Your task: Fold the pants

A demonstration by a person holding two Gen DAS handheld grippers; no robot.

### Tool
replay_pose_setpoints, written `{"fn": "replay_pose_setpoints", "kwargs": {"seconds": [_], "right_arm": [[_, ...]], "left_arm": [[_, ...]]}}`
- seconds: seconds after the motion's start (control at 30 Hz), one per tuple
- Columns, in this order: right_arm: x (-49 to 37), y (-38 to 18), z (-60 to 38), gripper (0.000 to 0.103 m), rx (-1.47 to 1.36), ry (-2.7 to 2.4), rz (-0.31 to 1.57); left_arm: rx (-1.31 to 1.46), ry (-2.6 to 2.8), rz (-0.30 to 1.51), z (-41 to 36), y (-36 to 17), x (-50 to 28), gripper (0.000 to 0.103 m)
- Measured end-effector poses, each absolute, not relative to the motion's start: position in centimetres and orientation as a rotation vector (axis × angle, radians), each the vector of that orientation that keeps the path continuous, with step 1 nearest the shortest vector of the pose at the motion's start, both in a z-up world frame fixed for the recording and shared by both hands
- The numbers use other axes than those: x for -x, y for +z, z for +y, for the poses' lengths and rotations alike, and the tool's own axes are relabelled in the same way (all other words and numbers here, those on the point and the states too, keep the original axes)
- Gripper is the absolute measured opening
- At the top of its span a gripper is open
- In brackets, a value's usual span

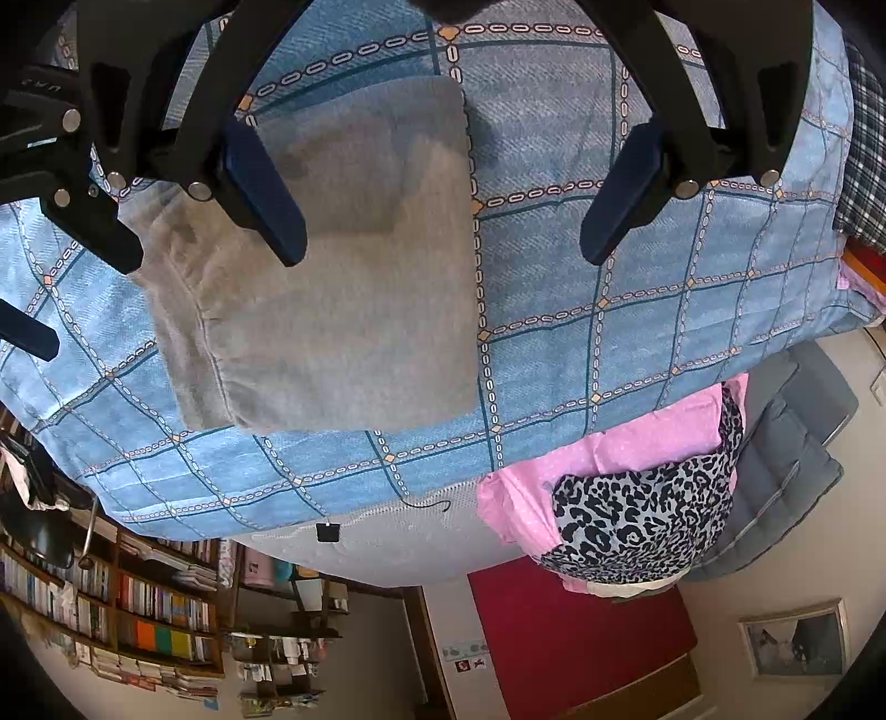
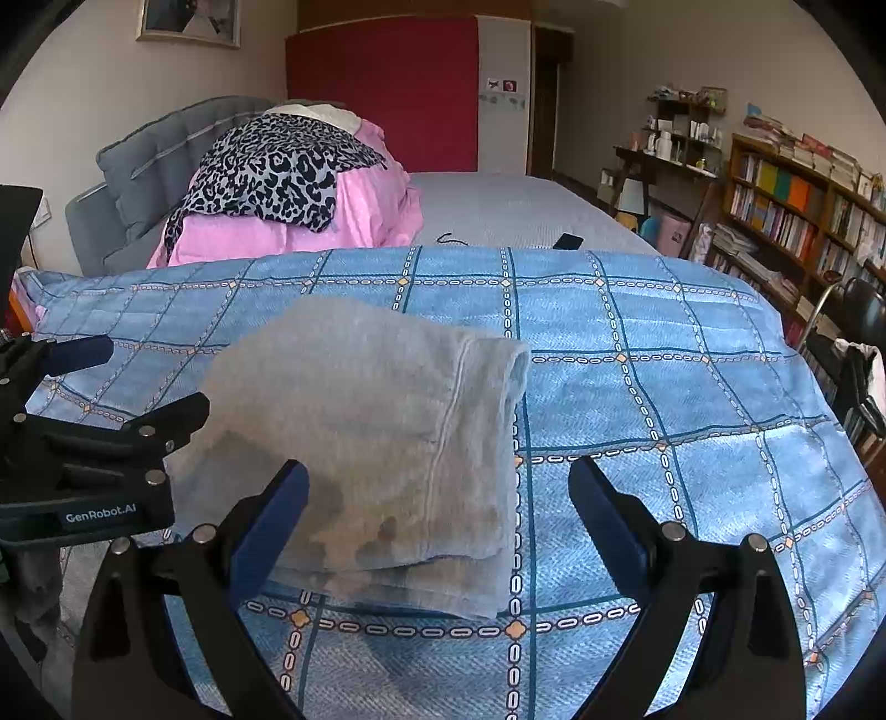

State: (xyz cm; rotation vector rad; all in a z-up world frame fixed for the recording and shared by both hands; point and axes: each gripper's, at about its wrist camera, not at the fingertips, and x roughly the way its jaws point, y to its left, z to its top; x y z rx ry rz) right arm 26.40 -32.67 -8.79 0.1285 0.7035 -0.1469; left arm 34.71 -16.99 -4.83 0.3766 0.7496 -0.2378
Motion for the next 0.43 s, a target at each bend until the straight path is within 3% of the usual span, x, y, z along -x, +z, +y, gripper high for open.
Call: {"fn": "replay_pose_setpoints", "kwargs": {"seconds": [0.43], "right_arm": [[-26.26, -9.10, -32.90, 0.094, -0.138, -0.150, 0.710]], "left_arm": [[-0.368, -0.223, 0.781, -16.41, -5.36, -34.90, 0.100]]}}
